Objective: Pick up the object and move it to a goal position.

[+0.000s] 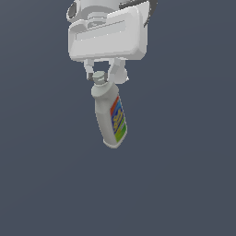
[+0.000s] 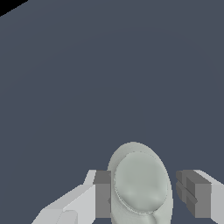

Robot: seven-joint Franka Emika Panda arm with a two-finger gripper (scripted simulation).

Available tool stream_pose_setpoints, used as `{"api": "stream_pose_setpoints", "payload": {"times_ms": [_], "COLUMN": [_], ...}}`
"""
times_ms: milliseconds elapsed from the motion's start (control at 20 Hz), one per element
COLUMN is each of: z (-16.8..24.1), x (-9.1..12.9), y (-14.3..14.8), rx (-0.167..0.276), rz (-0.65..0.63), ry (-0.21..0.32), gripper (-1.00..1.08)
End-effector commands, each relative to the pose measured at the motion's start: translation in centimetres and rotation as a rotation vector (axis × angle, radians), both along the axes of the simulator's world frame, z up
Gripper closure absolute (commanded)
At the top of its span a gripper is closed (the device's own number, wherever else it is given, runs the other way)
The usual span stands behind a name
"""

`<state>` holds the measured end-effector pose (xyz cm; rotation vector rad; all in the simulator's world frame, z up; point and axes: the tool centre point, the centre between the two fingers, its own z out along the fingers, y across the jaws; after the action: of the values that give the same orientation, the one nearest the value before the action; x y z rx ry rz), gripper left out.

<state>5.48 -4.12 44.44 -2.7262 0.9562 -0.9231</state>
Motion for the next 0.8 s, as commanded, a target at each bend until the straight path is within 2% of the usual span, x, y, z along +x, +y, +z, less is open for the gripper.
{"api": "stream_pose_setpoints", "payload": {"times_ms": [0,150,350,550,750], "z": [4.3,7.4,10.4,12.1,12.8], "x": [0.0,-0.4,-1.0,-1.6,-1.8], "y": [-0.3,-0.6,-0.8,-1.0,-1.1], "rx": [-0.008,-0.017,-0.026,-0.032,-0.035], "rz": [-0.017,-0.032,-0.048,-0.058,-0.064], "ry": [-0.107,-0.191,-0.272,-0.32,-0.338], "gripper": [1.08,1.08,1.08,1.08,1.08]}}
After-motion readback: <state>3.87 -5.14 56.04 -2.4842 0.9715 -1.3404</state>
